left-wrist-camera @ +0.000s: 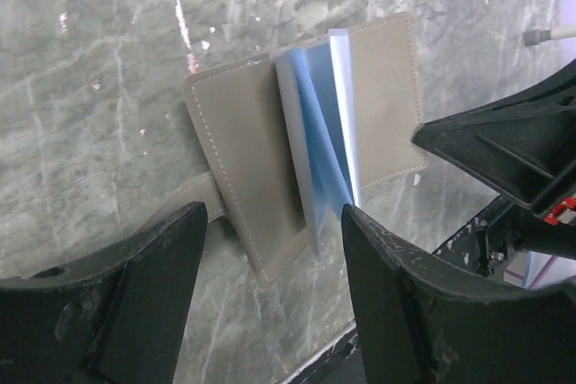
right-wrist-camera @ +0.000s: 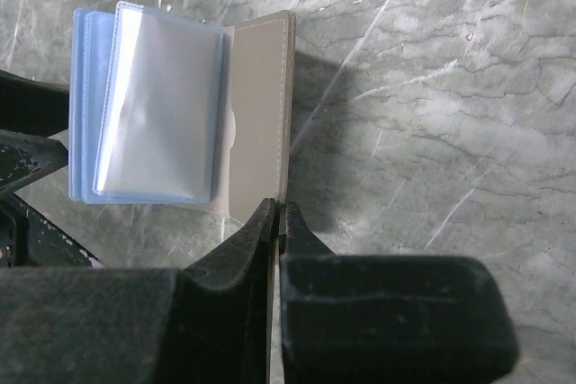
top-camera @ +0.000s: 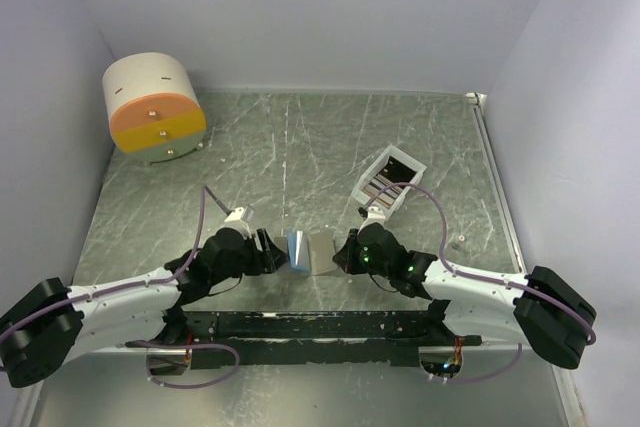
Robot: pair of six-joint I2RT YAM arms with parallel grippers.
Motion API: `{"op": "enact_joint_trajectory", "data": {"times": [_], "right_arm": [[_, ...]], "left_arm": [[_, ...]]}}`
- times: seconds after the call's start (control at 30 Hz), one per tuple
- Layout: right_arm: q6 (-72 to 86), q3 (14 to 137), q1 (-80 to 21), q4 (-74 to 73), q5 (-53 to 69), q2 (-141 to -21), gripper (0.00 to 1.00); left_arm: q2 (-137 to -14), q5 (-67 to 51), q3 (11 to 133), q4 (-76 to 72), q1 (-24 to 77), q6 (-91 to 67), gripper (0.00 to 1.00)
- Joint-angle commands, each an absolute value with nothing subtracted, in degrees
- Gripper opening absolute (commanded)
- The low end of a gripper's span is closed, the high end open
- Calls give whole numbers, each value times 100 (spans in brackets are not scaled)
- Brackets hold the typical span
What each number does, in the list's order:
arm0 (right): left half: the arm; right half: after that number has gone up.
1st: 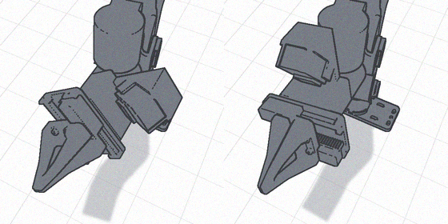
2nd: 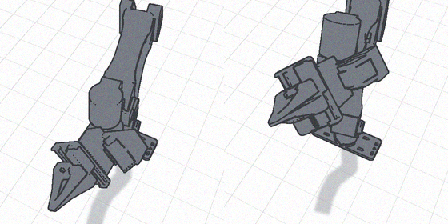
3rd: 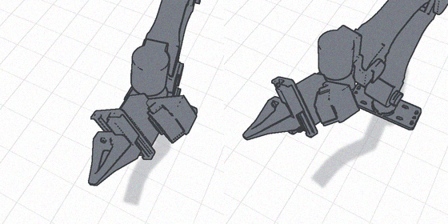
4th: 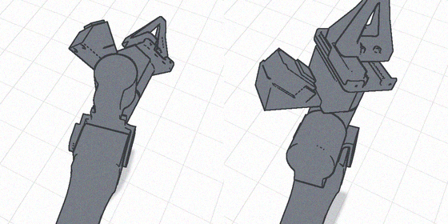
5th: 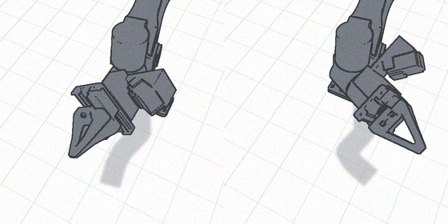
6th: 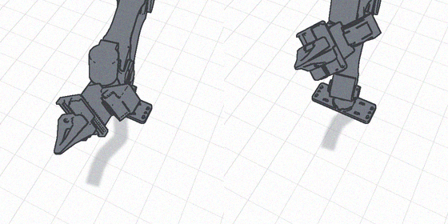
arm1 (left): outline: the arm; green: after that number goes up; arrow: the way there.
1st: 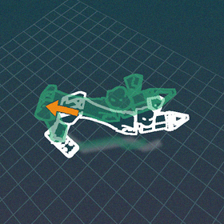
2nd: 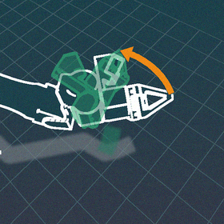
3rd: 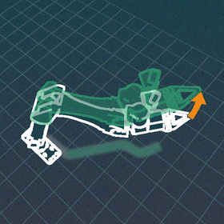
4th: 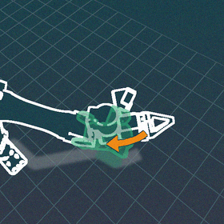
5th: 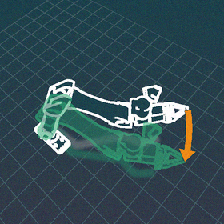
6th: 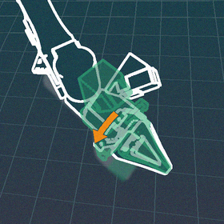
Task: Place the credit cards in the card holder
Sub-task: Open the card holder at the center of the board.
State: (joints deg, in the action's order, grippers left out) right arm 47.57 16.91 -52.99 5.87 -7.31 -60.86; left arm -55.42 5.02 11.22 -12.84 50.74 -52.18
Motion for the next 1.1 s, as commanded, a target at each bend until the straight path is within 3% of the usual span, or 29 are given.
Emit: {"op": "enact_joint_trajectory", "data": {"times": [0.0, 0.7, 1.07], "right_arm": [[4796, 1615, -5305, 576, -801, -5962, 0], [4787, 1614, -5310, 712, -773, -6088, 0], [4824, 1605, -5308, 760, -705, -6138, 0]], "left_arm": [[-5619, 252, 1074, -1959, 5033, -5236, 73], [-5366, 104, 505, -2849, 5028, -5205, 77], [-5858, 49, 693, -3202, 5029, -5063, 69]]}}
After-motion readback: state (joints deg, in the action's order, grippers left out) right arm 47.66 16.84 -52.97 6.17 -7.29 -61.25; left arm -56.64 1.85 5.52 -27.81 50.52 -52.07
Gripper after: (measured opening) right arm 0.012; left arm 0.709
